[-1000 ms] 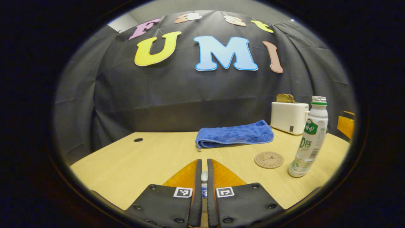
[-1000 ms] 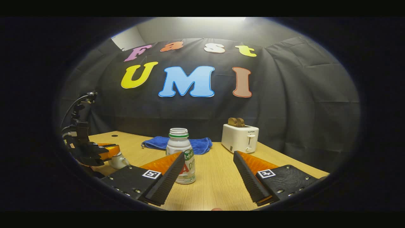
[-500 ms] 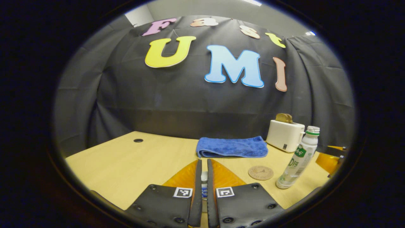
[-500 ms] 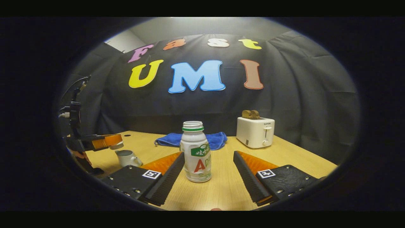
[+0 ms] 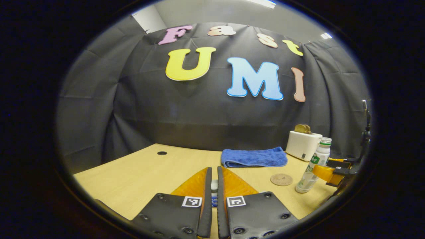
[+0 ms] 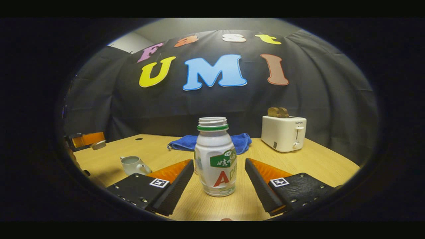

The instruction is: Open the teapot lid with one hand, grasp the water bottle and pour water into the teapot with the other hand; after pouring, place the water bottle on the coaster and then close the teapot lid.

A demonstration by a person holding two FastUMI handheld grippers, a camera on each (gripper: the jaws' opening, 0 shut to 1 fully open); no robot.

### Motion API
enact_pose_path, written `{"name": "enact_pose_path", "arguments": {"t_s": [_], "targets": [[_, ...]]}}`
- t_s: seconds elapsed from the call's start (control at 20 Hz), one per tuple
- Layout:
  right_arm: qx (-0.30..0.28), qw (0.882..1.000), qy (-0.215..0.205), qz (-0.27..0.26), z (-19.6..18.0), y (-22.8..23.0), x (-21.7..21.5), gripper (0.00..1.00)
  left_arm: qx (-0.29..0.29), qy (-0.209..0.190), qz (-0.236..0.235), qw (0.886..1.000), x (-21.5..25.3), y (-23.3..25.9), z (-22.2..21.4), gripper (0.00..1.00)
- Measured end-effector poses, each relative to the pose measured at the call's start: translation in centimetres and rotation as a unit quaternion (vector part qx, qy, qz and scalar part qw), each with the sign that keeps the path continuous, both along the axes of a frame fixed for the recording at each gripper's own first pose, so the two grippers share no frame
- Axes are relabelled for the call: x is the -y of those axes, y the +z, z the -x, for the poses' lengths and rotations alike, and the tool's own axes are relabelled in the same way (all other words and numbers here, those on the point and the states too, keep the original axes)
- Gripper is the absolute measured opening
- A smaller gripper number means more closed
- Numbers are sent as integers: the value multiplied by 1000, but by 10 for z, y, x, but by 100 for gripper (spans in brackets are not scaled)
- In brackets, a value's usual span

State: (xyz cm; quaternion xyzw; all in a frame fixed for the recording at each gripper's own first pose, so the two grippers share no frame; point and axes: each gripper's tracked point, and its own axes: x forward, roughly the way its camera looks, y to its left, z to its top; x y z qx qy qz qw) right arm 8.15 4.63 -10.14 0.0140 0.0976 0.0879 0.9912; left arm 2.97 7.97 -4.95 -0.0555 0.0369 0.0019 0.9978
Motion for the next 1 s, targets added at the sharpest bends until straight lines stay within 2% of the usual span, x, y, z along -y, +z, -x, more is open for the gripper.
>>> {"name": "enact_pose_path", "arguments": {"t_s": [0.3, 0.45, 0.55, 0.6, 0.65, 0.7, 0.85, 0.95, 1.0], "targets": [[-31, 999, 3, -9, -17, -24, -7, 94, -18, -2, 1, 1000, -6, -17, 14, 17], [-31, 999, 6, 16, -20, -27, -11, 83, -28, -4, 19, 999, -6, -30, 17, 17], [-26, 999, 9, 36, -20, -25, -12, 81, -34, -4, 27, 999, -8, -35, 18, 13], [-25, 998, 8, 49, -21, -25, -12, 81, -35, -3, 29, 999, -9, -36, 19, 15], [-22, 998, 7, 63, -20, -25, -12, 65, -36, -1, 31, 999, -11, -37, 19, 17], [-18, 997, 4, 80, -21, -23, -13, 80, -37, 0, 33, 999, -13, -37, 19, 17], [-1, 992, -1, 128, -20, -11, -15, 80, -40, 3, 39, 998, -17, -41, 21, 17], [13, 984, -9, 179, -20, -3, -16, 80, -42, 9, 30, 999, -23, -40, 24, 17], [21, 978, -13, 208, -20, 2, -17, 80, -43, 13, 23, 999, -26, -40, 24, 13]]}}
